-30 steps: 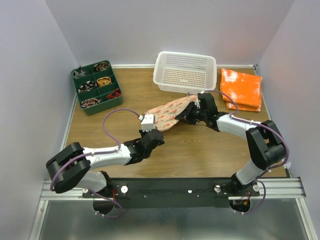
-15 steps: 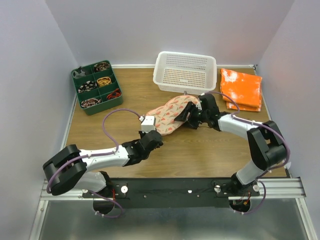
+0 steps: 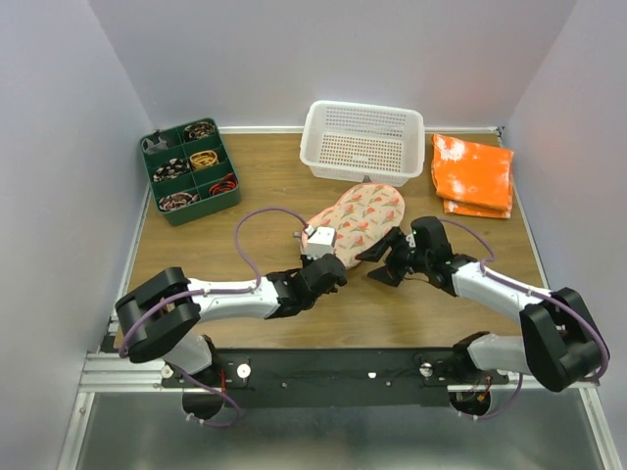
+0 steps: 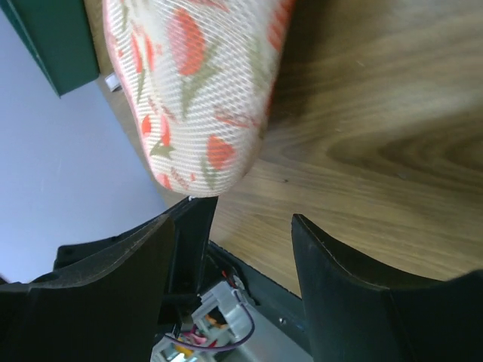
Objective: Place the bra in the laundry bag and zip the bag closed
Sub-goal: Zip the zipper on the laundry bag.
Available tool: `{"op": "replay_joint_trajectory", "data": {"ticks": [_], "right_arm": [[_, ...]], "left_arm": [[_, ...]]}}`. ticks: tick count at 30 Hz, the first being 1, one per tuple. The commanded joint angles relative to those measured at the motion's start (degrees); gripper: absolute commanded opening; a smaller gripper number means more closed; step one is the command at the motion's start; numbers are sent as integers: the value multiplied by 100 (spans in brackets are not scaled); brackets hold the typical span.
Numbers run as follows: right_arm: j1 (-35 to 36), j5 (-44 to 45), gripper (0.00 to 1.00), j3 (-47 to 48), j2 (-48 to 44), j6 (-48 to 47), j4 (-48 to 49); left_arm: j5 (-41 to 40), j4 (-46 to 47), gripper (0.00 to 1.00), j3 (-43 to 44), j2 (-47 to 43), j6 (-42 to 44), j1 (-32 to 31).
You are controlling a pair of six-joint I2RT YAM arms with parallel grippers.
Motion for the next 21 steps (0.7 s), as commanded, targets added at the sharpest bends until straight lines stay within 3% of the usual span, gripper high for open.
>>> {"op": "replay_joint_trajectory", "data": {"ticks": [1,14,17,21], "right_arm": [[-6,48,72,-397,-257,826,464],[-23,523,70,-574,68,1301,1028],[-23,646,63,-574,7,1301,826],[-14,848,45,-679,-230,1231,571]], "left_arm": [[210,16,0,487,319,74,-210],[562,25,0,1261,883,417,-632],[580,25,0,1314,900,452,-632],[571,-28,0,1367,927,470,-632]]}}
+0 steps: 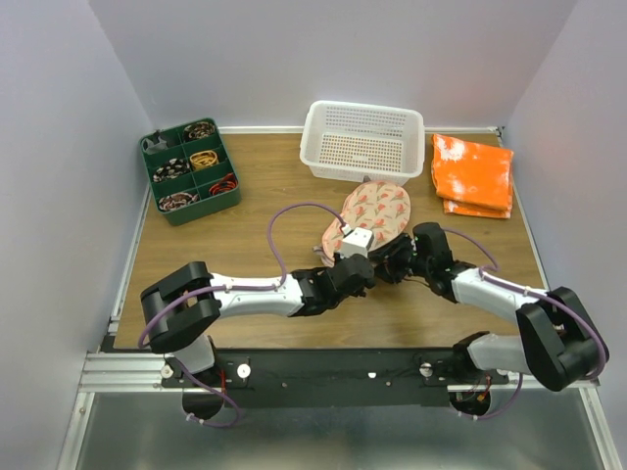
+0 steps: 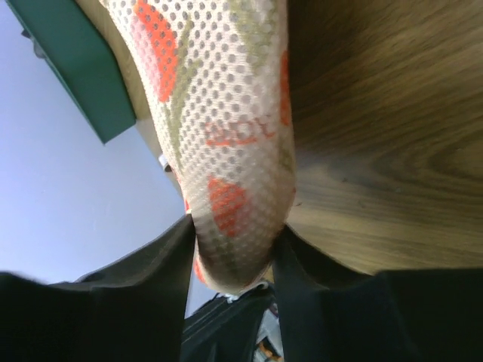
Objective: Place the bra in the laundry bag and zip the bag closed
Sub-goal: Zip the zipper on the laundry bag.
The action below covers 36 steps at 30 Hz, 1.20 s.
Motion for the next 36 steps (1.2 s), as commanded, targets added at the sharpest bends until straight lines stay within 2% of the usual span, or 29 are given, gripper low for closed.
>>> {"op": "replay_joint_trajectory", "data": {"ticks": [1,6,11,20,30,36], "right_arm": [[-14,531,42,-139,-289,-17,-308],[-14,725,21,-43,-457,-280,-686],[-14,866,13,124,-369,-606,-888],[-14,1147,13,449,-176,-1318,-1337],[-14,787,13,968,720,-2406,-1503],[-14,910,13,1425,1213,-3101,-1864]], "left_arm": [[44,-14,0,136,105,90,-53],[27,-50,0,66,70,81,-53],[-140,-76,0,-180,-158,20,-44],[-448,-243,0,-645,-537,-191,-44],[-641,-357,0,-1068,-941,-227,-35],[-589,-744,0,-1419,-1494,-402,-96]]}}
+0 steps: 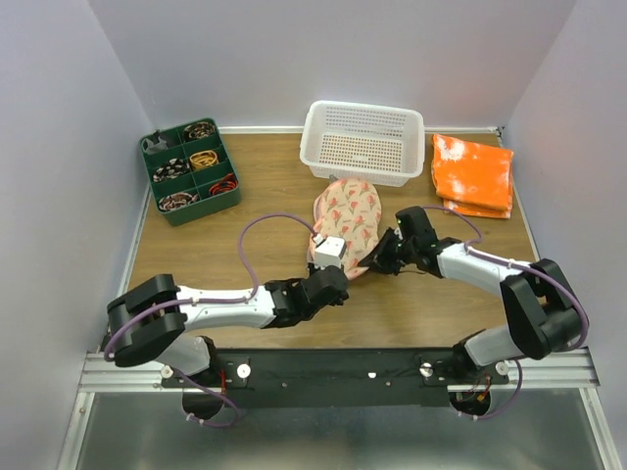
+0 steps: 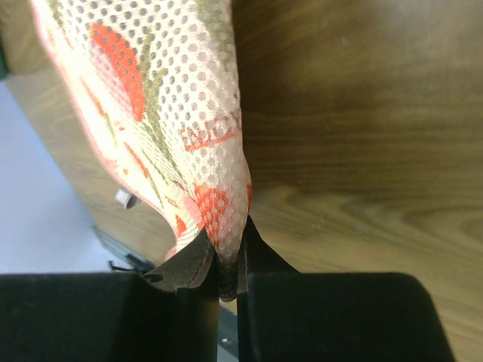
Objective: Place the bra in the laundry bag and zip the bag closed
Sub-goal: Zip the zipper on the laundry bag.
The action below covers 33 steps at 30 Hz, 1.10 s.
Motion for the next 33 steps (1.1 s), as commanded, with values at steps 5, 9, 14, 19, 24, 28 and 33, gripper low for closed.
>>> {"op": "replay_joint_trajectory", "data": {"ticks": [5,9,14,19,24,28,33], "right_arm": [[-156,1273,13,554,512,-1215,-820],[-183,1259,13,809,723,-1365,-936],[-183,486,37,766,750,-1242,-619],[-183,370,62,476,513,-1049,-399],[-183,353,63,450,478,-909,-444],[-183,335,63,327,328,-768,-364],[-191,274,63,353,319,-776,-364]], "left_arm": [[-401,-1043,0,-463,-939,-219,-167],[-445,-1078,0,-516,-1019,-219,-185],[-366,-885,0,-332,-677,-96,-185],[-190,-358,55,160,149,123,-185],[3,-33,60,609,755,343,-158],[117,178,62,794,985,475,-115],[135,319,62,864,1213,667,-27]]}}
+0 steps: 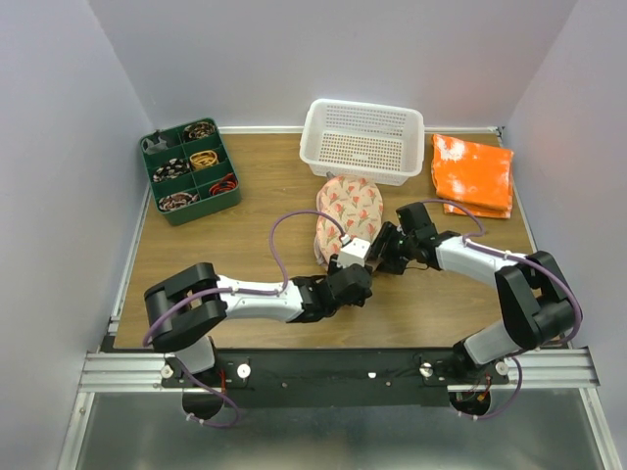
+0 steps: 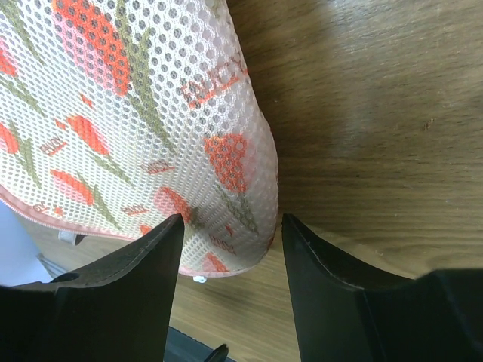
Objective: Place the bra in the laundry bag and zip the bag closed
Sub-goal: Zip the zipper on the laundry bag.
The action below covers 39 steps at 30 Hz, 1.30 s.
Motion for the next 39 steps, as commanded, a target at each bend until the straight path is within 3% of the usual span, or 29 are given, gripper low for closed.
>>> {"op": "replay_joint_trajectory", "data": {"ticks": [1,9,17,22,25,29,31,39], "right_arm": [[-21,-129,63,-34,-92,105,92],[-21,-155,63,36,-144,175,119],[-21,-234,63,-8,-285,166,31],[-21,-234,63,-52,-329,157,5],[-21,-243,63,-60,-329,166,-4],[-21,-190,63,-87,-355,175,-48],[-21,-181,63,-78,-338,157,-57],[-21,-190,63,-52,-276,149,-48]], "left_arm": [[128,317,62,106,234,321,105],[-29,493,60,62,472,374,166],[111,642,49,334,885,453,316],[85,730,47,369,973,435,333],[68,731,38,413,1026,409,351],[32,730,7,413,991,418,377],[32,695,1,422,956,444,377],[85,722,0,264,806,462,395]]}}
